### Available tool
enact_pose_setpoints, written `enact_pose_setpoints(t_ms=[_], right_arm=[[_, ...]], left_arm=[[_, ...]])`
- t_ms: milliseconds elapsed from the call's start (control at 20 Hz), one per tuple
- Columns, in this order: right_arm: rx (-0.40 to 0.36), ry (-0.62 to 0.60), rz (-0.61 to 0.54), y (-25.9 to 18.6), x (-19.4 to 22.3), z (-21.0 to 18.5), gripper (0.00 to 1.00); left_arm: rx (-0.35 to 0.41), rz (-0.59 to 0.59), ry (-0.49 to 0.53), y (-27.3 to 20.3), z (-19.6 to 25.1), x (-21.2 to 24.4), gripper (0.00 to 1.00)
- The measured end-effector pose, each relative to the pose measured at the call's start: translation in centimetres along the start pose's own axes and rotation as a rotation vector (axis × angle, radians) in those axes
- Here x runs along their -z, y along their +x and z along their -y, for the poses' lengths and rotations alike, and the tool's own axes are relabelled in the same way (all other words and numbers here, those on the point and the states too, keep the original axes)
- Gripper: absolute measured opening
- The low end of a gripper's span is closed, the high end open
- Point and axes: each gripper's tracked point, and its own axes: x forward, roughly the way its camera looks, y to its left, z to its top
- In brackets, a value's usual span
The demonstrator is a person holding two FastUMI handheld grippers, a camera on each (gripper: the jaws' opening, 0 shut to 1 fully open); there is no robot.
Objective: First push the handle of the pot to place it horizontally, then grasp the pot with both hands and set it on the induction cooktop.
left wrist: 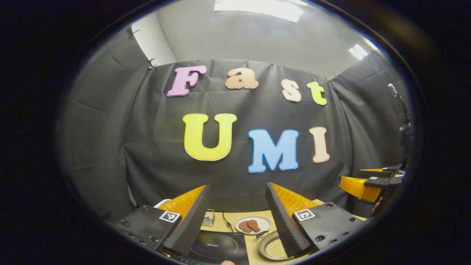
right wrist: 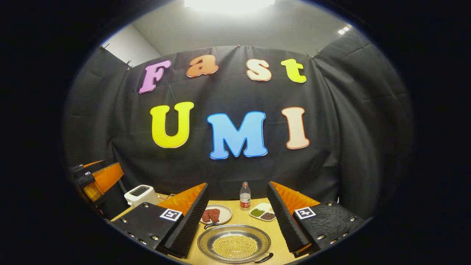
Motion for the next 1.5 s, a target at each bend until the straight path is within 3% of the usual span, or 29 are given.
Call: enact_pose_setpoints(t_ms=[200, 250, 300, 400, 450, 600, 700, 750, 900, 950, 1000, 1100, 1200, 1500], right_arm=[[-0.016, 0.009, -0.087, 0.3, 3.5, 0.3, 0.95], [-0.022, 0.012, -0.117, 0.4, 4.7, 0.3, 0.89], [-0.032, 0.012, -0.148, 0.4, 5.9, 0.2, 0.91], [-0.038, -0.001, -0.21, 0.4, 8.1, 0.6, 0.86], [-0.051, -0.002, -0.237, 0.3, 9.1, 0.3, 0.61], [-0.074, -0.011, -0.343, 0.0, 12.9, 0.0, 0.55], [-0.083, 0.011, -0.406, -0.4, 15.1, 0.1, 0.21], [-0.098, 0.02, -0.443, -0.6, 16.5, -0.1, 0.15], [-0.146, 0.025, -0.585, -1.8, 20.7, -0.5, 0.14], [-0.144, 0.021, -0.628, -2.4, 21.8, 0.0, 0.19], [-0.152, 0.039, -0.663, -3.0, 22.5, 0.1, 0.01], [-0.16, 0.06, -0.727, -4.0, 24.6, 0.1, 0.07], [-0.161, 0.068, -0.783, -4.7, 26.4, 0.5, 0.07], [-0.146, 0.076, -0.917, -6.4, 30.5, 1.7, 0.07]], left_arm=[[-0.002, -0.035, 0.008, 0.3, 0.2, 1.6, 0.98], [-0.003, -0.044, 0.008, 0.3, 0.2, 1.9, 0.99], [-0.004, -0.051, 0.008, 0.3, 0.2, 2.3, 0.99], [-0.008, -0.06, 0.012, 0.3, 0.3, 2.7, 0.96], [-0.009, -0.066, 0.016, 0.3, 0.4, 3.1, 0.94], [-0.017, -0.085, 0.024, 0.1, 0.4, 4.0, 0.94], [-0.023, -0.093, 0.021, 0.0, 0.4, 4.3, 0.94], [-0.028, -0.096, 0.022, 0.0, 0.3, 4.3, 0.96], [-0.036, -0.109, 0.028, -0.2, 0.2, 4.7, 0.94], [-0.04, -0.11, 0.032, -0.3, 0.2, 4.7, 0.94], [-0.041, -0.111, 0.034, -0.3, 0.3, 4.8, 0.94], [-0.045, -0.119, 0.036, -0.4, 0.3, 5.2, 0.99], [-0.045, -0.132, 0.037, -0.6, 0.5, 5.7, 0.94], [-0.043, -0.158, 0.05, -1.0, 1.1, 6.7, 0.96]])
